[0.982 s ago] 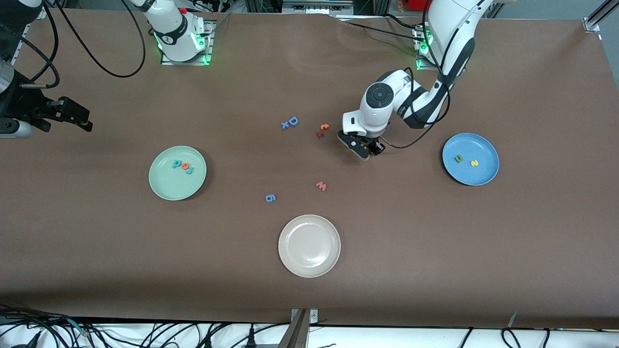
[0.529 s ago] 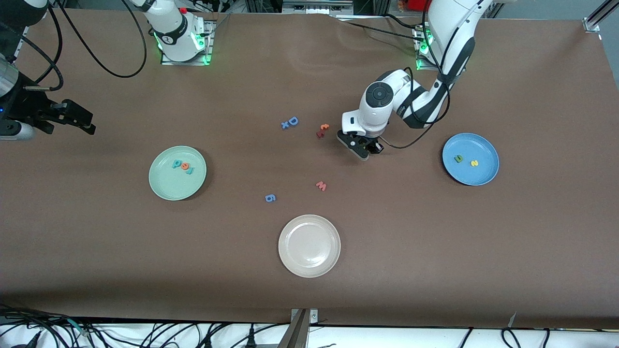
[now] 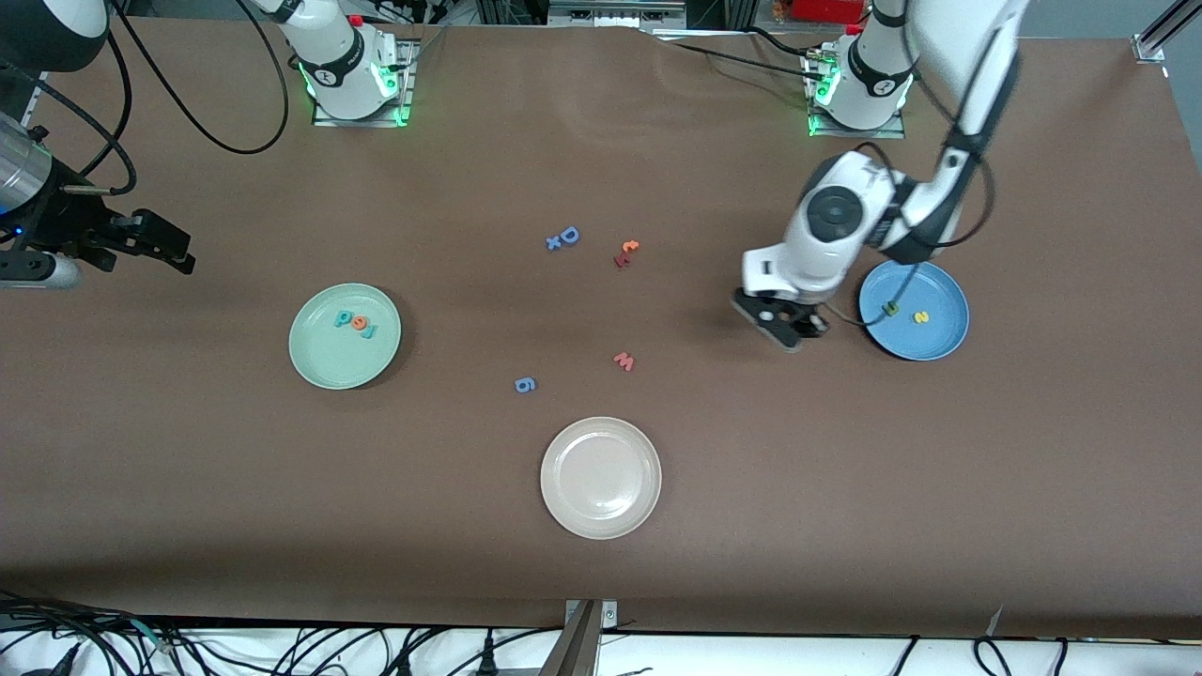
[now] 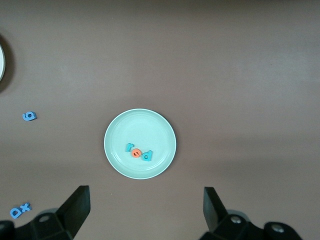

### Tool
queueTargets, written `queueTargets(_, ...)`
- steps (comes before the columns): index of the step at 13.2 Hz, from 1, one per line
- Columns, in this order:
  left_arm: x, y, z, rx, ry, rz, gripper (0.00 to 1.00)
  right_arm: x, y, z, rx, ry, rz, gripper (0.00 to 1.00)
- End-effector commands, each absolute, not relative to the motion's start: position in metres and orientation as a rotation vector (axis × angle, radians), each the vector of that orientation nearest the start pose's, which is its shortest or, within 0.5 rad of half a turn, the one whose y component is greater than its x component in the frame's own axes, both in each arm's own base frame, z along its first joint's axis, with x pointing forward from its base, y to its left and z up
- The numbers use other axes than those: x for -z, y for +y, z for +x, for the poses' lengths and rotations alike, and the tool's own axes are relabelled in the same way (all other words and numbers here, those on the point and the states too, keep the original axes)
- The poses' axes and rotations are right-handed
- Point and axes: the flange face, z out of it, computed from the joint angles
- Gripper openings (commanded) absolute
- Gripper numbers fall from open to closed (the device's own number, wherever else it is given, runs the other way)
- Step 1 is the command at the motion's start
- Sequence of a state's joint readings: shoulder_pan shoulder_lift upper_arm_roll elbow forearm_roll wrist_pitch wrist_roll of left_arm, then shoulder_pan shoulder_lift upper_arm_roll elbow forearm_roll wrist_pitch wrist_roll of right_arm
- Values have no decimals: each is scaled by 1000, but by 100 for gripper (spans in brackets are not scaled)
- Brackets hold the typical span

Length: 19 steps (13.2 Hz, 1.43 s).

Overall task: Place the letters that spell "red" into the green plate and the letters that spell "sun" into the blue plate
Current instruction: 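Carry the yellow c to the blue plate and open the left gripper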

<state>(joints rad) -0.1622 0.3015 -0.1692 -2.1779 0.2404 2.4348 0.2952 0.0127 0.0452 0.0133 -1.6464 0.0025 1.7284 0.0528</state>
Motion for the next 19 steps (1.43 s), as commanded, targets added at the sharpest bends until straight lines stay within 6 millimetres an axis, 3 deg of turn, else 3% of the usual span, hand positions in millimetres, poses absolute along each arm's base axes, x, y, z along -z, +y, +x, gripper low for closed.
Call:
queueTargets(1,-272,-112,529,-136,1261,-2732,10,-583,17,580,81,64,-3131,100)
queueTargets(3,-270,-54,530,-180,1236,-2742,12,-583,17,582,98,64,-3130,100)
queueTargets(5,-252,-14,520,-253,1168,-2801,13,-583,17,582,98,66,-3130,100)
queueTargets(7,-223,10,504,-334,1018,-2944,14,-583,17,582,95,64,-3130,100)
queueTargets(10,-201,25,497,-392,952,-2990,18,-582,17,582,93,64,-3130,100)
queueTargets(11,-197,26,496,-402,927,-3014,22,-582,18,582,93,61,-3130,100)
queueTargets(12,-196,26,497,-401,921,-3018,49,-582,17,582,93,64,-3130,100)
queueTargets(13,-199,26,499,-390,920,-3017,90,-582,17,582,93,64,-3130,100)
queueTargets(14,-206,26,503,-367,926,-3013,100,-581,17,582,88,64,-3130,100)
queueTargets(16,-236,26,519,-262,922,-3001,100,-582,17,582,93,64,-3130,100)
queueTargets(19,-315,26,557,-10,901,-2960,100,-582,17,582,91,64,-3132,100)
